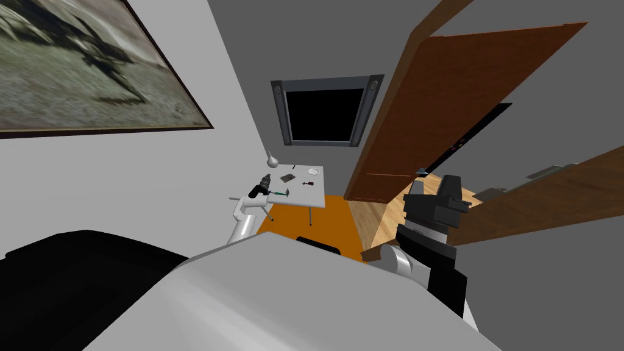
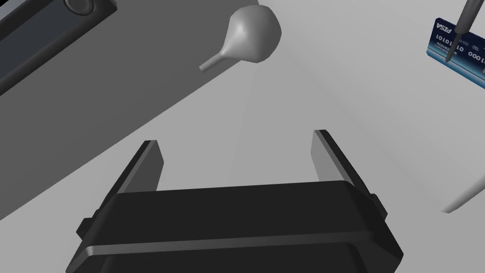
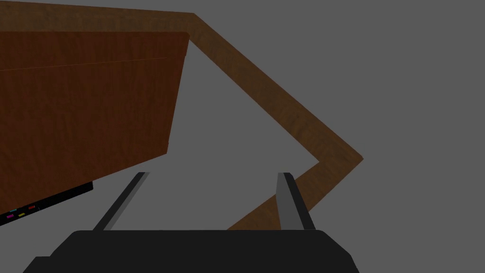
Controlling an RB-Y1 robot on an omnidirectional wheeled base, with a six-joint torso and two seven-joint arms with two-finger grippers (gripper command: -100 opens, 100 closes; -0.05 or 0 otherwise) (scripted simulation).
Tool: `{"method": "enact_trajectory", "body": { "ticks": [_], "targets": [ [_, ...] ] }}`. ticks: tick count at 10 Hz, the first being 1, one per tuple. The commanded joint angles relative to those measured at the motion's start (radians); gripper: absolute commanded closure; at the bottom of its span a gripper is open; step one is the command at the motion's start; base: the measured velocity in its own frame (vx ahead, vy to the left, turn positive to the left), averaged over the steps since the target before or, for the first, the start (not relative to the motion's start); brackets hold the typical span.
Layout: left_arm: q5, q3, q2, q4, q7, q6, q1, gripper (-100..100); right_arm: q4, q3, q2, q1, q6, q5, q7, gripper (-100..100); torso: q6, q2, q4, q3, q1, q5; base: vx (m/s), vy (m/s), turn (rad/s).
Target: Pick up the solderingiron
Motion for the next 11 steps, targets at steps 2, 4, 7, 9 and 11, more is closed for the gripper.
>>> {"method": "enact_trajectory", "body": {
  "ticks": [2,4,7,9,11],
  "targets": [
    [0.002,0.024,0.012,0.062,-0.012,0.079,-0.042,-100,0.000,0.000,0.000,0.000,0.000,0.000,0.000,0,0.000,0.000,0.000,0.000,0.001,0.000,0.024,-0.017,-0.029],
    [0.002,0.038,0.018,0.097,-0.020,0.147,-0.071,-100,0.000,0.000,0.000,0.000,0.000,0.000,0.000,0,0.000,0.000,0.000,0.000,0.001,0.000,0.022,-0.021,-0.036],
    [0.002,0.051,0.025,0.149,-0.028,0.231,-0.099,-100,0.000,0.000,0.000,0.000,0.000,0.000,0.000,0,0.000,0.000,0.000,0.000,0.001,0.000,0.025,-0.011,-0.032],
    [0.001,0.063,0.032,0.193,-0.035,0.286,-0.127,-100,0.000,0.000,0.000,0.000,0.000,0.000,0.000,0,0.000,0.000,0.000,0.000,0.002,0.000,0.020,-0.005,-0.032],
    [0.001,0.073,0.039,0.237,-0.042,0.340,-0.155,-100,0.000,0.000,0.000,0.000,0.000,0.000,0.000,0,0.000,0.000,0.000,0.000,0.002,0.000,0.024,0.000,-0.038]
  ]
}}
